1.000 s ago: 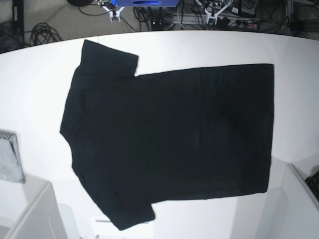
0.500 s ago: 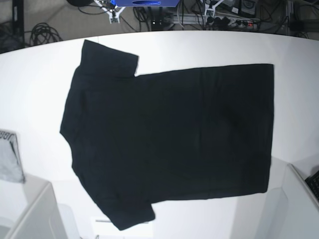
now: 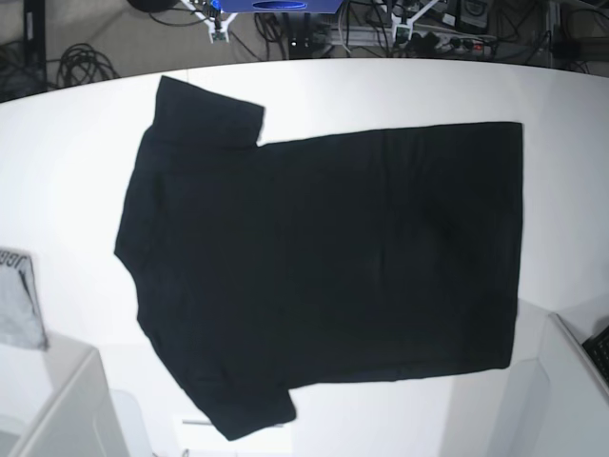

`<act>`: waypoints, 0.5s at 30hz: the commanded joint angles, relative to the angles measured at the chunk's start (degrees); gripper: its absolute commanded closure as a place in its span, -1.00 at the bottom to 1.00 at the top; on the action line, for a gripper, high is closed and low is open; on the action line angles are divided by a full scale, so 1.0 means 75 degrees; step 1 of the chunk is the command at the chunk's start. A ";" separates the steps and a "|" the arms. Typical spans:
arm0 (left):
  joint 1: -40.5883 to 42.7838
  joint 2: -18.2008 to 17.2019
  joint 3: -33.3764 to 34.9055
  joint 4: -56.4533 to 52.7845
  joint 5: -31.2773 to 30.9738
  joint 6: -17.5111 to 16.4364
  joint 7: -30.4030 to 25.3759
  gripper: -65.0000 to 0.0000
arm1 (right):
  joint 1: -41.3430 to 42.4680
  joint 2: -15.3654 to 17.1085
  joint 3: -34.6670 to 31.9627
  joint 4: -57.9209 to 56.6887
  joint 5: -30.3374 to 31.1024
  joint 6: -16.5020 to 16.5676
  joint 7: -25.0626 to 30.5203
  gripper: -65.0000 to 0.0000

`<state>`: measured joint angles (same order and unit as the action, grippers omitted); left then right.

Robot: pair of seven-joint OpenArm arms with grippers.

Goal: Fold the T-shirt properly

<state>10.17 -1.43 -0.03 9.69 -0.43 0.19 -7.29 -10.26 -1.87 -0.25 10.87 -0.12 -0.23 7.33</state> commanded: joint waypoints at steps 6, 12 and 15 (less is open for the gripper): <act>0.0361 -0.0038 0.0092 0.0073 0.0098 0.0028 -0.0089 1.00 | -0.0220 0.0009 -0.0008 0.0080 -0.0025 -0.0022 0.0036 1.00; 0.1345 -0.0366 0.0104 0.1585 0.0098 0.0016 -0.0101 1.00 | -0.1263 0.0185 0.0075 0.1498 0.0034 -0.0022 0.0024 1.00; 0.2095 -0.0507 0.0104 0.2839 0.0098 0.0016 -0.0101 1.00 | -0.1896 0.0220 0.0344 0.2366 0.0034 -0.0022 0.0013 1.00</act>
<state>25.17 -5.67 0.64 30.96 0.19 0.56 -7.55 -24.10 -0.14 2.42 28.53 -0.10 -0.23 6.79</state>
